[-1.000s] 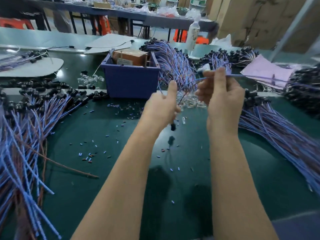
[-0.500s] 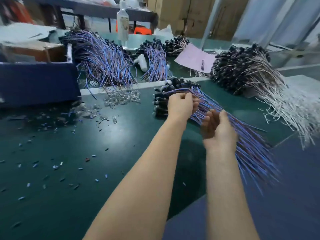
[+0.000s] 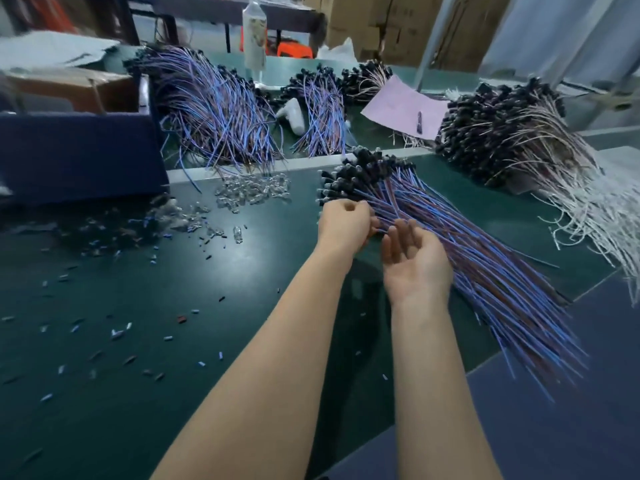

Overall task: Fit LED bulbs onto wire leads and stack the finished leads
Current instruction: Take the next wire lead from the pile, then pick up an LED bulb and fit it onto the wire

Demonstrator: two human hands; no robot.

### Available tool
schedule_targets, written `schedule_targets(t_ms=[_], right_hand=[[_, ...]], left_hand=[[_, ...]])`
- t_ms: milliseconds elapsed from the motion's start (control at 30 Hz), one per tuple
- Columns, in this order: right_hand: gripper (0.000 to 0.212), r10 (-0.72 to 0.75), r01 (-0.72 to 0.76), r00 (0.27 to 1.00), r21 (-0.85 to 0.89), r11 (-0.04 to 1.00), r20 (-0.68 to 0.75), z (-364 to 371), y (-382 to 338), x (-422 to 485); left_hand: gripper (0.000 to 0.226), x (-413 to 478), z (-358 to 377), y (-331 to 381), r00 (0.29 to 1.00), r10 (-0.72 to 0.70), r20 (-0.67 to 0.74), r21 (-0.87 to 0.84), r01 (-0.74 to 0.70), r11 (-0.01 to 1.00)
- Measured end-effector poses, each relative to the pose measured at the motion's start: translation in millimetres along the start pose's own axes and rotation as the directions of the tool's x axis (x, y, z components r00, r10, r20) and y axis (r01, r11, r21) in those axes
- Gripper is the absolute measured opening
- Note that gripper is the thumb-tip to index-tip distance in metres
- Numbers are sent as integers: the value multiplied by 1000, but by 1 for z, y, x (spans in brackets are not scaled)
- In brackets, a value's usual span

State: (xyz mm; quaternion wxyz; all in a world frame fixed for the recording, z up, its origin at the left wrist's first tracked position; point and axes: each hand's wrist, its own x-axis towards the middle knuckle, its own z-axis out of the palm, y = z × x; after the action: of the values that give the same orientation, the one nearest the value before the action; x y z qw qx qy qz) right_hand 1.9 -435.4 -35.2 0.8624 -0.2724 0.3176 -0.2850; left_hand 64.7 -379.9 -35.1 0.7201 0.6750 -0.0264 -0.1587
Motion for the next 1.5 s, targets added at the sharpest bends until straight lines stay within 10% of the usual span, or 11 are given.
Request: schedule_targets(t_ms=[167,367,633,833,1000,1100,1233,1333,1500], right_hand=[[25,55,34,952,-283,959,302,57,55,-40],[18,255,413,653,-618,669,713,113,155,-116],[14,525,941,252,-332,62,813,143,275,-206],[24,551,948,310,-293,-120,775,149,314,-238],[3,407,712,468,-608,351,784,146,306,-237],[31,458,407,602,-745,529,654,151,297,-235],[15,632,80,506,-761,644,587,157,273,-227],[31,577,304,488,-748,590,654,154,261,-217],[39,487,744,502,-644,180,715,149,266,-212]], left_hand=[[22,-27,-81,34,908,229,-351,-135,-291,947],[20,-70,-211,56,589,204,-782,-151,-497,855],[15,-123,-332,50,287,24,-958,-144,-550,822],[13,-137,-365,45,231,-76,-970,-202,-592,780],[17,-138,-367,45,232,-112,-966,-239,-643,727],[15,-136,-364,44,237,-104,-966,-234,-630,740],[15,-130,-353,45,316,25,-948,-174,-584,793],[21,-126,-340,44,378,83,-922,-154,-555,817],[21,-123,-328,44,336,133,-932,-71,-531,844]])
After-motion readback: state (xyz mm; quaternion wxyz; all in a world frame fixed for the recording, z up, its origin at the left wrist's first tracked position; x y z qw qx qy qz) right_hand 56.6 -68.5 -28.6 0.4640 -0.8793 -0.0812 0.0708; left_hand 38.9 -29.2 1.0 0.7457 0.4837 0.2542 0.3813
